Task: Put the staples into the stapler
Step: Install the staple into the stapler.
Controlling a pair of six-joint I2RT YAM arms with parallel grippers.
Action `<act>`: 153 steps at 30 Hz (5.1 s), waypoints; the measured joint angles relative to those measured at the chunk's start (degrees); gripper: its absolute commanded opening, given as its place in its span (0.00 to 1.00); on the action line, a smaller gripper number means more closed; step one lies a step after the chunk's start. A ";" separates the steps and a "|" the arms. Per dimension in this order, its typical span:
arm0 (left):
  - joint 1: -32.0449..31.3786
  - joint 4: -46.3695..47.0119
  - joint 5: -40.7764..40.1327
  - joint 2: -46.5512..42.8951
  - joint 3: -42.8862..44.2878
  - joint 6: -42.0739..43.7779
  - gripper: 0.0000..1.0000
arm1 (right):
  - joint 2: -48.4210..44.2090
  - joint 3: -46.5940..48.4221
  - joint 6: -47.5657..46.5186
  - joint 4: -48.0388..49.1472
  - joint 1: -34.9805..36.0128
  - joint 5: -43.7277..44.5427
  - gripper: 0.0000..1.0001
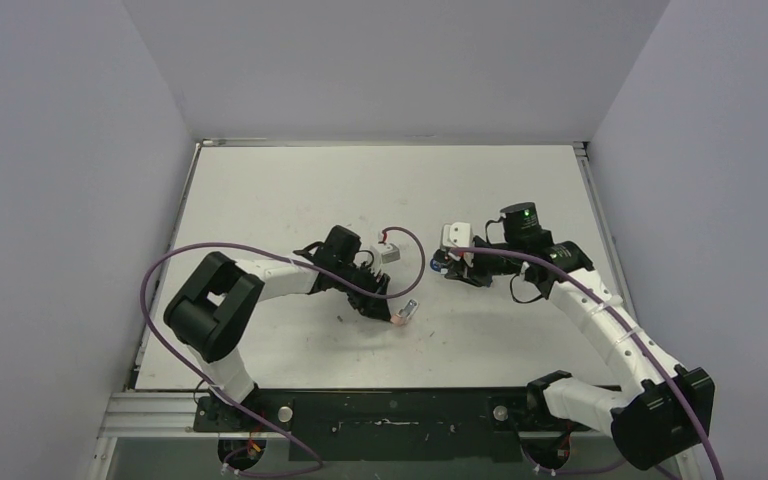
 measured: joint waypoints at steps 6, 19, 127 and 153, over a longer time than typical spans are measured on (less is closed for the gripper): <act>2.01 -0.07 0.22 -0.04 0.00 -0.02 0.47 | 2.43 -0.07 -3.39 -1.79 0.61 -0.37 0.10; 14.21 -0.39 5.49 -9.01 5.07 5.46 0.53 | 26.03 13.57 -29.55 -16.37 8.46 2.69 0.13; 21.00 -0.74 19.76 -9.57 10.27 14.95 0.45 | 50.71 31.43 -58.47 -33.03 16.24 7.17 0.12; 21.00 -0.74 19.82 -9.57 10.27 14.97 0.44 | 50.71 30.91 -57.90 -33.14 16.24 7.37 0.12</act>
